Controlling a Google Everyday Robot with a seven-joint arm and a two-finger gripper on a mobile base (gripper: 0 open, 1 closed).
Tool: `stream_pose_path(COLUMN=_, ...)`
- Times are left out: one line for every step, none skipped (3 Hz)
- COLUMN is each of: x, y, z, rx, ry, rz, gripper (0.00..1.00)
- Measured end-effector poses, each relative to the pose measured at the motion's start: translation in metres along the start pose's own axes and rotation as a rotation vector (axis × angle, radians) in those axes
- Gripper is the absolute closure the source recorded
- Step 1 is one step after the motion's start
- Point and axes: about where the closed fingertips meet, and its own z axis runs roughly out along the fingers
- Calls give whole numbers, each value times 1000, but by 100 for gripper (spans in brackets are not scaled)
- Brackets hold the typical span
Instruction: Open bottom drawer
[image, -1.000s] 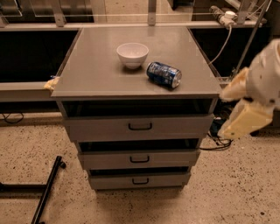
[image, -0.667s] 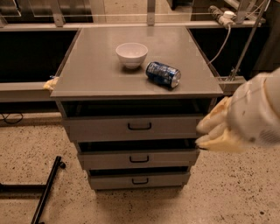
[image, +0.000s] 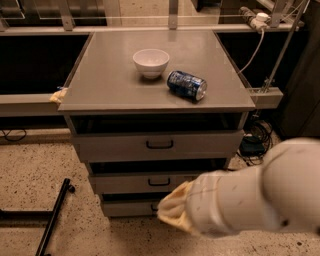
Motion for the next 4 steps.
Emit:
stream_pose_path(x=6, y=23, z=47, rx=-63, ry=-45, rz=44, gripper=100)
stream_pose_path(x=7, y=23, z=46, rx=-62, ry=-42, rz=41, gripper=100)
stream_pose_path(x=36, y=28, z=74, rx=-62, ry=-32, rz=56, gripper=100)
stream_pose_path(x=133, y=60, z=144, rx=-144, ry=43, rz=98, gripper=100)
